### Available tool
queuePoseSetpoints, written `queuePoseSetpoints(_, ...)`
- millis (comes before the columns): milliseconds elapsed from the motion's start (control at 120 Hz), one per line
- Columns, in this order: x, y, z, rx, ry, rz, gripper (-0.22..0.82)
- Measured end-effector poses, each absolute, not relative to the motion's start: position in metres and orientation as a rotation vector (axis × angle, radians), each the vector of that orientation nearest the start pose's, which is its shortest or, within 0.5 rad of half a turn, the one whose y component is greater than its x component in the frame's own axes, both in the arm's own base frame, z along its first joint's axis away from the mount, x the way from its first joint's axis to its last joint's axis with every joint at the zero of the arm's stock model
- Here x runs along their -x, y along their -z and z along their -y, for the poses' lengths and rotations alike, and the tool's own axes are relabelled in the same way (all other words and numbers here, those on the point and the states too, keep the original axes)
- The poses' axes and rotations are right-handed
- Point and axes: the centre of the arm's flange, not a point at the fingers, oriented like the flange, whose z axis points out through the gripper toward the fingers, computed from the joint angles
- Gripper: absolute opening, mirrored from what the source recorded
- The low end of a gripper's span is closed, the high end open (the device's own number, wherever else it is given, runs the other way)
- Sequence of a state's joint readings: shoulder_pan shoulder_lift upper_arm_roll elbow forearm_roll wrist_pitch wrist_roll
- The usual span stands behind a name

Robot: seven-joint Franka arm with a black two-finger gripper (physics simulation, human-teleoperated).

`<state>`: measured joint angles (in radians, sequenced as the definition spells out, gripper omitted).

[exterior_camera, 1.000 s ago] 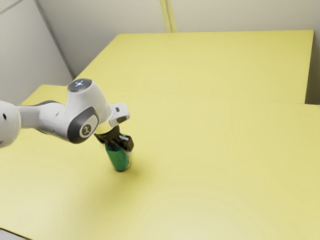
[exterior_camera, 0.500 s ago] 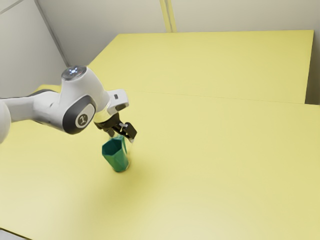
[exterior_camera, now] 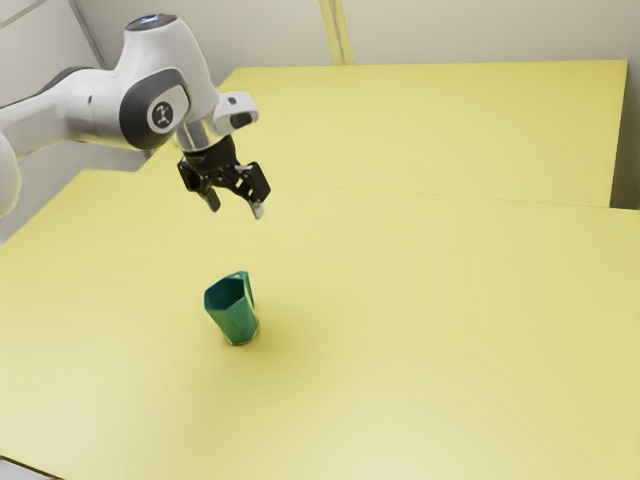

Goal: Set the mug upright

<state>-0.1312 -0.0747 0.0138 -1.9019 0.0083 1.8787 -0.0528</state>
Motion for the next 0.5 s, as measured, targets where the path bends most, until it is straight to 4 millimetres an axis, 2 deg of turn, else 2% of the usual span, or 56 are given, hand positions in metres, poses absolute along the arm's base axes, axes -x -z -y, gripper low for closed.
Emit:
queuePoseSetpoints(167,-0.55,-0.565,0.065,3.132,0.027,-0.107,0.59)
queuePoseSetpoints(500,-0.556,-0.608,0.06,3.122,-0.029,-0.089,0.59)
